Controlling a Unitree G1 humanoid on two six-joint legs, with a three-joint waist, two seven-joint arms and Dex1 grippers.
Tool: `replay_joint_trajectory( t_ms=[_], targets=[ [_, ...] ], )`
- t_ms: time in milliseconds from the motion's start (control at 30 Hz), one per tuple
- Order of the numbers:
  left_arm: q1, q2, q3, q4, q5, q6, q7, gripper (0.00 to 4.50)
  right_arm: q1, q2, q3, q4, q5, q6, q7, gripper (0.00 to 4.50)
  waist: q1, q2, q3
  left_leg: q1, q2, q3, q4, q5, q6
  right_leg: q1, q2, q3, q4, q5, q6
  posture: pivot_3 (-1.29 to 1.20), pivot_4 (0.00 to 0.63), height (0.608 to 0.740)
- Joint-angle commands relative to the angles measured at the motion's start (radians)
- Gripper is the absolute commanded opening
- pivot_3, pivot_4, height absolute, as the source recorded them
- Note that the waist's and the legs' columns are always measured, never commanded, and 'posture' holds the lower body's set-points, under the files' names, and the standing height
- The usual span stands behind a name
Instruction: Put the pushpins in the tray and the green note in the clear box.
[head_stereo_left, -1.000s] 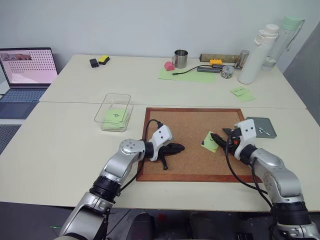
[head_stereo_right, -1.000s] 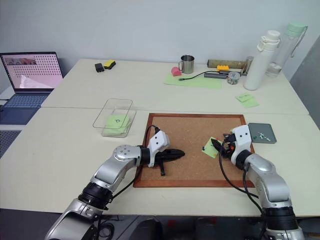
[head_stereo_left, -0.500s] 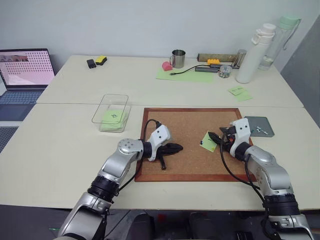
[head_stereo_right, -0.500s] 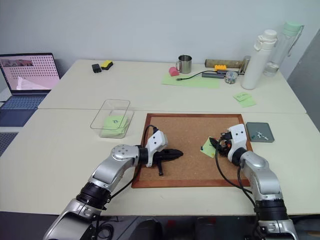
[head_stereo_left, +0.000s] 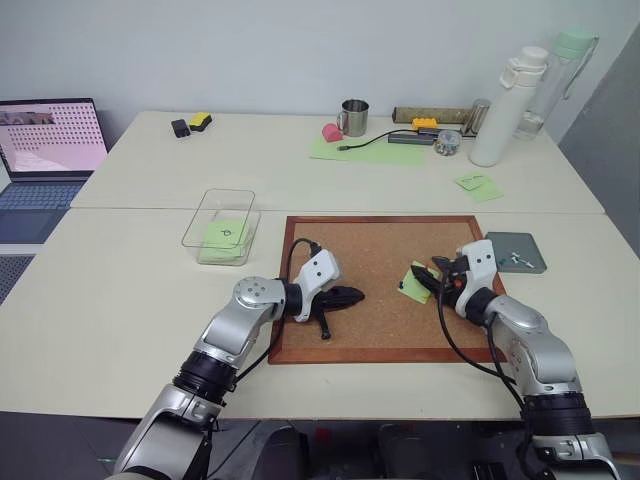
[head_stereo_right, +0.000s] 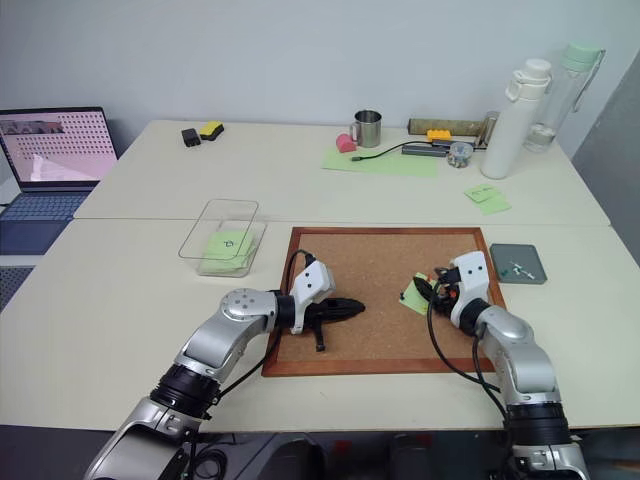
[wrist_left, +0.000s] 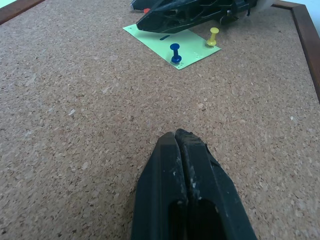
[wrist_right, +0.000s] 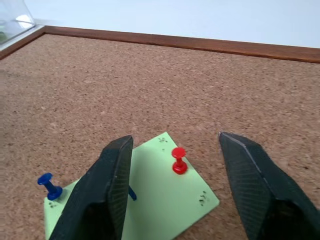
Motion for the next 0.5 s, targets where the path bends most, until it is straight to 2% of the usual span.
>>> replay_joint_trajectory(
  t_ms=[33, 333, 500],
  targets=[
    [0.01, 0.013, 0.009, -0.012, 0.006, 0.008, -0.003, 0.02, 0.012, 0.003, -0.014, 0.001, 0.0, -0.07, 0.021, 2.86, 0.0, 0.0, 0.0, 0.0, 0.0, 0.0, 0.0, 0.0, 0.0, 0.0, 0.0, 0.0, 0.0, 0.0, 0.0, 0.0, 0.15, 0.74],
    [0.007, 0.017, 0.011, -0.012, 0.008, 0.004, -0.004, 0.02, 0.013, 0.018, -0.014, 0.044, 0.001, -0.127, 0.032, 2.86, 0.0, 0.0, 0.0, 0.0, 0.0, 0.0, 0.0, 0.0, 0.0, 0.0, 0.0, 0.0, 0.0, 0.0, 0.0, 0.0, 0.15, 0.74],
    [0.009, 0.022, 0.012, -0.017, 0.008, 0.005, -0.005, 0.0, 0.01, 0.019, -0.006, 0.053, -0.012, -0.145, 0.032, 2.02, 0.0, 0.0, 0.0, 0.001, 0.0, 0.001, 0.0, 0.0, 0.0, 0.0, 0.0, 0.0, 0.0, 0.0, 0.0, 0.0, 0.15, 0.74]
  ],
)
